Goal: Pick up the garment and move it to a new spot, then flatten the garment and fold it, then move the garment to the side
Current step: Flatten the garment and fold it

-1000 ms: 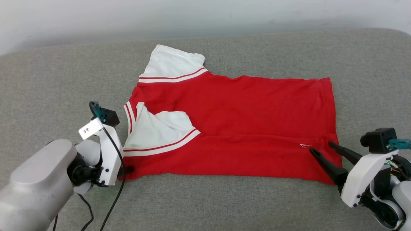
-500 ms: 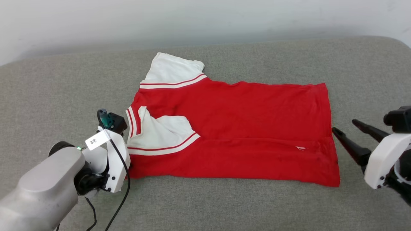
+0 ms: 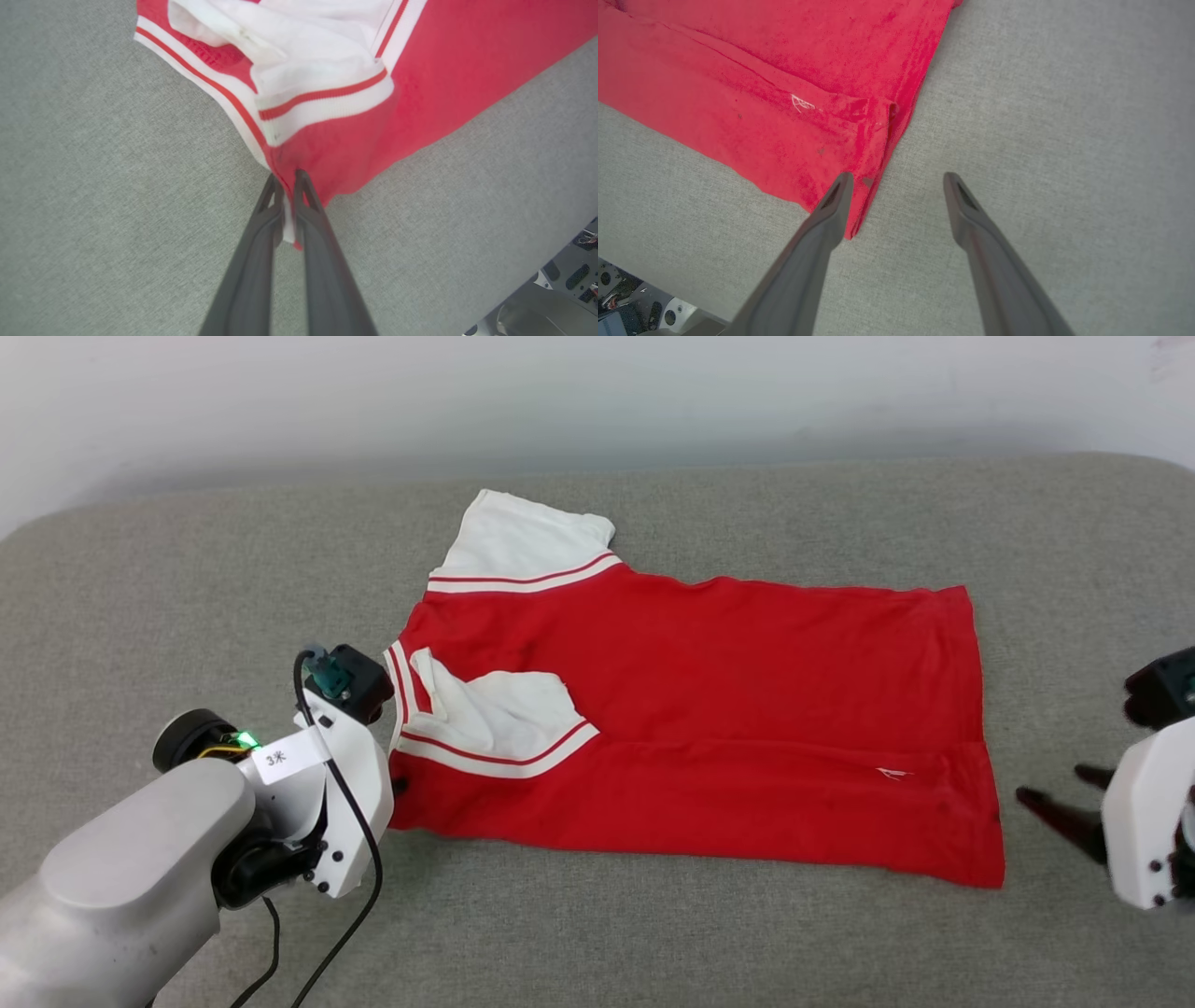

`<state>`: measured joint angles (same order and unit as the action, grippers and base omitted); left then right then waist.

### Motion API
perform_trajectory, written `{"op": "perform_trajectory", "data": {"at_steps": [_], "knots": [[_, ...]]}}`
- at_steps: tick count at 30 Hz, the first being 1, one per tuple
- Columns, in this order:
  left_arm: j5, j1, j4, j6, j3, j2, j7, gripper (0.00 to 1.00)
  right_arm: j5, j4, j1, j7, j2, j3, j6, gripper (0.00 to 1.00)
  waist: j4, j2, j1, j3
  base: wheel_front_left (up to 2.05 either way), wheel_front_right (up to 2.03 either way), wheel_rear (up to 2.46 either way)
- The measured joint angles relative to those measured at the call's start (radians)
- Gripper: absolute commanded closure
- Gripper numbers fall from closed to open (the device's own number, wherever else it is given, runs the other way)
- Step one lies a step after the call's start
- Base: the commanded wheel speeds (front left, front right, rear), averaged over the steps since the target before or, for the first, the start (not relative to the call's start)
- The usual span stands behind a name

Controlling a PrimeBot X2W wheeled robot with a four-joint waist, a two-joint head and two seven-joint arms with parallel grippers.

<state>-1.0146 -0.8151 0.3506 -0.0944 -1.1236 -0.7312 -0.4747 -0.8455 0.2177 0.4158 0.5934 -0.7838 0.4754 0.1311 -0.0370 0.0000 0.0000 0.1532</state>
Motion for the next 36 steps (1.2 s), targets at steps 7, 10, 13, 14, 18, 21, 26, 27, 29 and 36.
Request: {"op": "perform_trajectory", "data": {"at_steps": [7,10,13,14,18,21,26,27,29,36], "knots": [[0.014,-0.015,-0.056,0.022,0.001,-0.009,-0.002,1.00,0.021,0.094,-0.016,0.042,0.101,-0.017,0.000,0.00,0.013,0.0000,0.0000,0.034,0.00,0.00,0.00],[0.019,-0.024,-0.064,0.027,0.002,-0.009,-0.001,1.00,0.029,0.154,-0.015,0.039,0.154,-0.015,0.000,0.00,0.020,0.0000,0.0001,0.049,0.00,0.00,0.00],[0.023,-0.026,-0.063,0.029,0.003,-0.007,0.003,1.00,0.048,0.215,-0.009,0.023,0.185,-0.008,0.000,0.00,0.027,0.0000,0.0000,0.061,0.00,0.00,0.00],[0.023,-0.026,-0.062,0.029,0.003,-0.004,0.004,1.00,0.052,0.233,-0.008,0.021,0.193,-0.003,0.000,0.00,0.029,0.0000,0.0001,0.064,0.00,0.00,0.00],[0.021,-0.026,-0.053,0.029,0.003,0.001,0.013,1.00,0.050,0.268,-0.005,-0.018,0.205,0.021,-0.001,0.00,0.034,-0.0001,0.0000,0.068,0.00,0.00,0.00],[0.015,-0.019,-0.042,0.030,0.006,0.000,0.027,1.00,0.042,0.268,-0.003,-0.066,0.202,0.046,-0.002,1.00,0.031,0.0000,0.0000,0.062,0.00,0.00,0.00],[-0.005,0.015,-0.029,0.034,0.010,-0.005,0.052,1.00,0.015,0.241,-0.001,-0.130,0.180,0.080,0.000,1.00,0.027,0.0000,0.0000,0.030,0.00,0.00,0.00],[-0.012,0.023,-0.030,0.035,0.012,-0.007,0.057,1.00,0.007,0.232,-0.007,-0.142,0.170,0.083,0.000,1.00,0.026,0.0000,0.0001,0.022,0.00,0.00,0.00],[-0.020,0.040,-0.035,0.038,0.014,-0.013,0.066,1.00,-0.010,0.212,-0.021,-0.160,0.151,0.085,0.000,1.00,0.025,0.0000,0.0001,0.004,0.00,0.00,0.00],[-0.050,0.129,-0.092,0.070,0.012,-0.052,0.092,1.00,-0.050,0.130,-0.084,-0.199,0.089,0.079,0.000,1.00,0.023,0.0000,0.0000,-0.062,0.00,0.00,0.00]]}}
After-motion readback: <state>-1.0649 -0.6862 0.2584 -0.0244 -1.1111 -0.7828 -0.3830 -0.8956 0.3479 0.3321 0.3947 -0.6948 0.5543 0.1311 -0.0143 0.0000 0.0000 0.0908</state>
